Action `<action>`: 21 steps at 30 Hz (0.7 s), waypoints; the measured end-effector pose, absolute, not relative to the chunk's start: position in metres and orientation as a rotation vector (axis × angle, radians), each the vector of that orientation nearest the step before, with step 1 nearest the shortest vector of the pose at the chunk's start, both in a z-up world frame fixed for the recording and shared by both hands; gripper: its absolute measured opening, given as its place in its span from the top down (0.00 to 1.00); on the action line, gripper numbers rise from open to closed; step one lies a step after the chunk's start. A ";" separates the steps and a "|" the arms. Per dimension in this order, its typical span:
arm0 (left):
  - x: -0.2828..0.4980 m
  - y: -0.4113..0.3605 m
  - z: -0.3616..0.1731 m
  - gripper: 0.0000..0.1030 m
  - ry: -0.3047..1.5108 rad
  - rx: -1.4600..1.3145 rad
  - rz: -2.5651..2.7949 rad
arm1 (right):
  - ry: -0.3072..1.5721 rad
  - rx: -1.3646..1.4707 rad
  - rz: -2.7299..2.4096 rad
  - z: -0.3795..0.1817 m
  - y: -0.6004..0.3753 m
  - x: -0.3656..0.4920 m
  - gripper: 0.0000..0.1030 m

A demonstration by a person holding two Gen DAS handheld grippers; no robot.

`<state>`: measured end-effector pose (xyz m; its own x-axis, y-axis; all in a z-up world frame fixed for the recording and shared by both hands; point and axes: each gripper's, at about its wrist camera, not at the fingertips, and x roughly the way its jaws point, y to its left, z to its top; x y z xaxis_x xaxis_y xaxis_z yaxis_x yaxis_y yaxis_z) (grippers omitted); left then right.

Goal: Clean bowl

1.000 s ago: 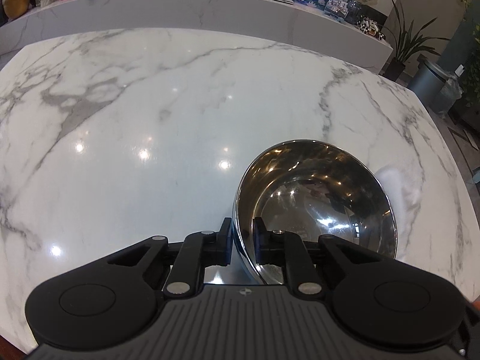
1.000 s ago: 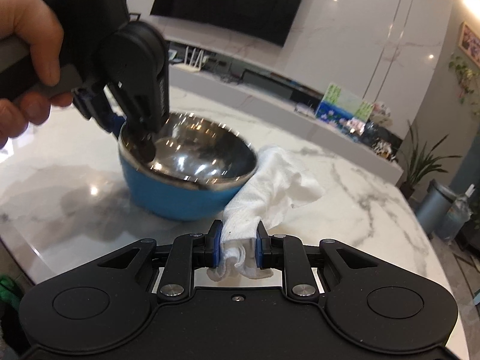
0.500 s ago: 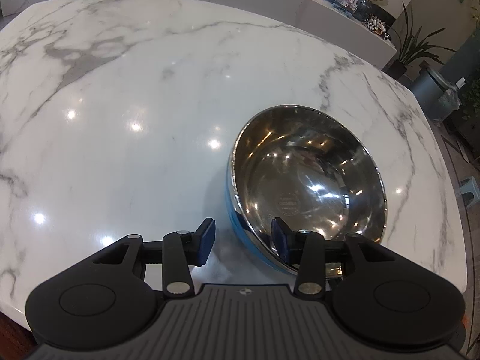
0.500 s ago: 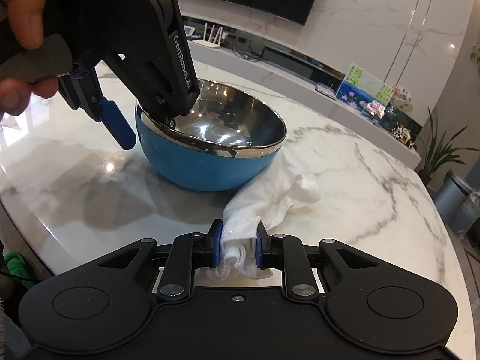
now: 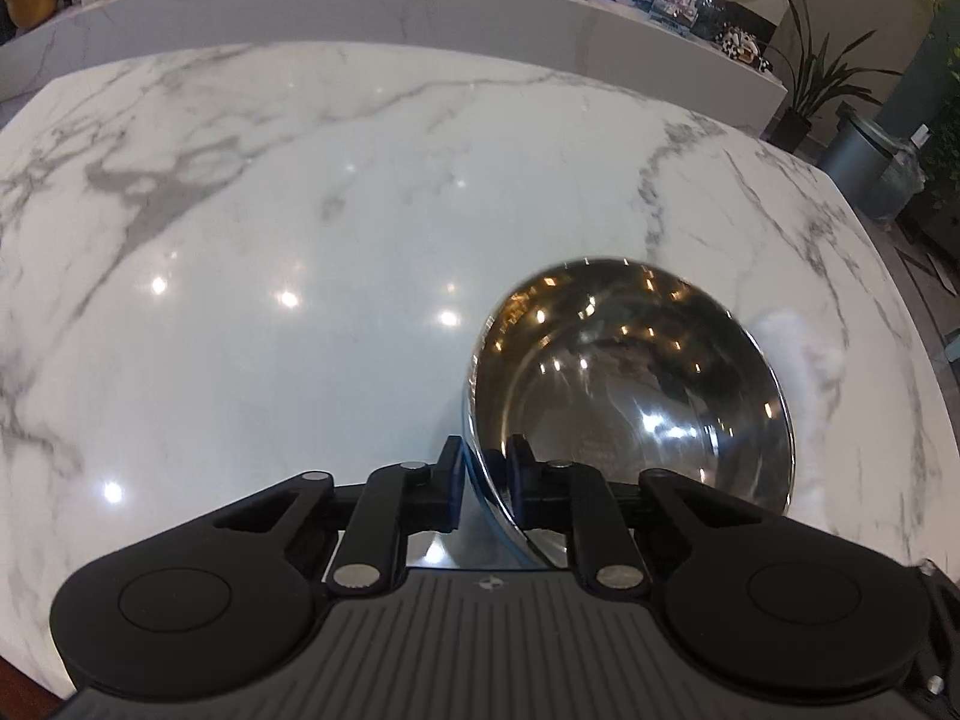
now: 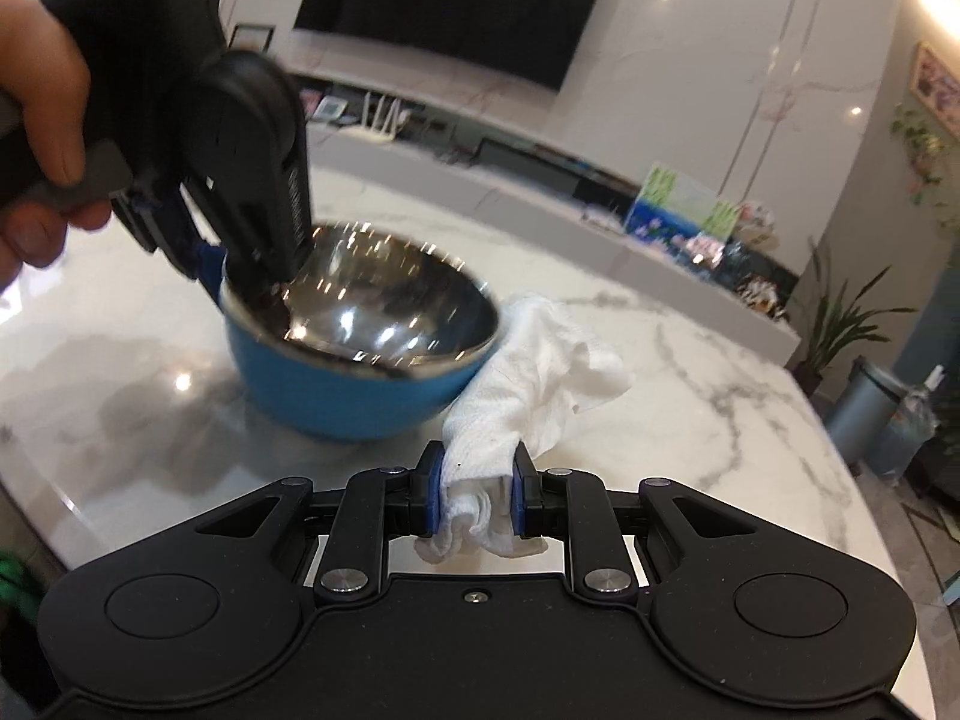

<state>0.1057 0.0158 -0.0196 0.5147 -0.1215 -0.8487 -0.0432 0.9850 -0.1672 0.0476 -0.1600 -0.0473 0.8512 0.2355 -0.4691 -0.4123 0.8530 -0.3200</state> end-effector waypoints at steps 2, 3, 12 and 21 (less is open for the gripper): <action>0.108 0.015 -0.018 0.88 1.027 -0.171 -0.048 | 0.424 -0.426 0.352 -0.046 -0.160 0.049 0.82; 0.109 0.015 -0.018 0.88 1.027 -0.170 -0.049 | 0.426 -0.429 0.355 -0.046 -0.160 0.051 0.82; 0.103 0.022 -0.027 0.82 1.049 -0.247 -0.060 | 0.507 -0.458 0.406 -0.057 -0.155 0.074 0.82; 0.089 0.028 -0.029 0.70 1.077 -0.299 -0.060 | 0.552 -0.485 0.438 -0.069 -0.146 0.072 0.82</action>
<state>0.0888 0.0283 -0.0295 0.4762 -0.1934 -0.8578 -0.0964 0.9582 -0.2695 0.0715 -0.1464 -0.0685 0.7661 0.2608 -0.5874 -0.5129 0.7989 -0.3142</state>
